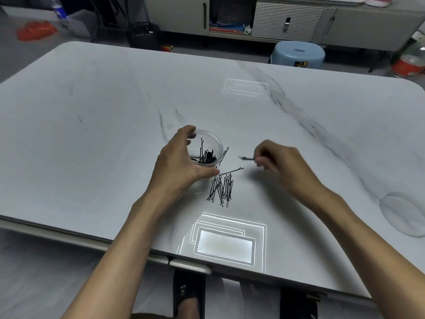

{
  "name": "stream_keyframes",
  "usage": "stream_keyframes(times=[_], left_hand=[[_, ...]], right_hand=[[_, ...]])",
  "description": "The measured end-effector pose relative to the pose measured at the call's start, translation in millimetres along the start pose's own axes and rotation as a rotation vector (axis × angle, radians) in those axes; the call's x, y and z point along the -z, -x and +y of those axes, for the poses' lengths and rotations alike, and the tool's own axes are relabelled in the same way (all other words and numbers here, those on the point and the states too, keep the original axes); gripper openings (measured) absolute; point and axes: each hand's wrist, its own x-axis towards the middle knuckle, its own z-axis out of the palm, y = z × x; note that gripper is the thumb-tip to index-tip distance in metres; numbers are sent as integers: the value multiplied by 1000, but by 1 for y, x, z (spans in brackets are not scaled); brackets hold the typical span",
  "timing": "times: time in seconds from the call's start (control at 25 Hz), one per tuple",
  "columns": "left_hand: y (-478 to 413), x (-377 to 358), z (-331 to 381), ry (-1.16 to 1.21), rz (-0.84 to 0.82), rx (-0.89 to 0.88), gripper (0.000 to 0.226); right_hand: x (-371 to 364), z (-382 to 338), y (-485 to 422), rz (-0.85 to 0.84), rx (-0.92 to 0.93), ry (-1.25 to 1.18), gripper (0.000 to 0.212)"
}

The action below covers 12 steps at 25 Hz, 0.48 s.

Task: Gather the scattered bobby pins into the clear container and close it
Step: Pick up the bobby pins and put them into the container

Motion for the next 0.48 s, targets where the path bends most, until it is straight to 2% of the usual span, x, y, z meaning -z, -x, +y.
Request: stream_keyframes(times=[0.12,0.2,0.36,0.48], left_hand=[[2,-5,4,-15,-56,-23,104],[3,-7,8,-26,-103,-51,106],[5,-8,9,-26,-137,-72,105],[4,-2,3,-36,-76,-50,104]], right_hand=[[5,-23,-9,173,-3,-138,11],[-1,-40,-15,155,53,-89,8],[-18,-59,-28,15,145,-62,8],[-26,-55,-38,108,183,-102,13]])
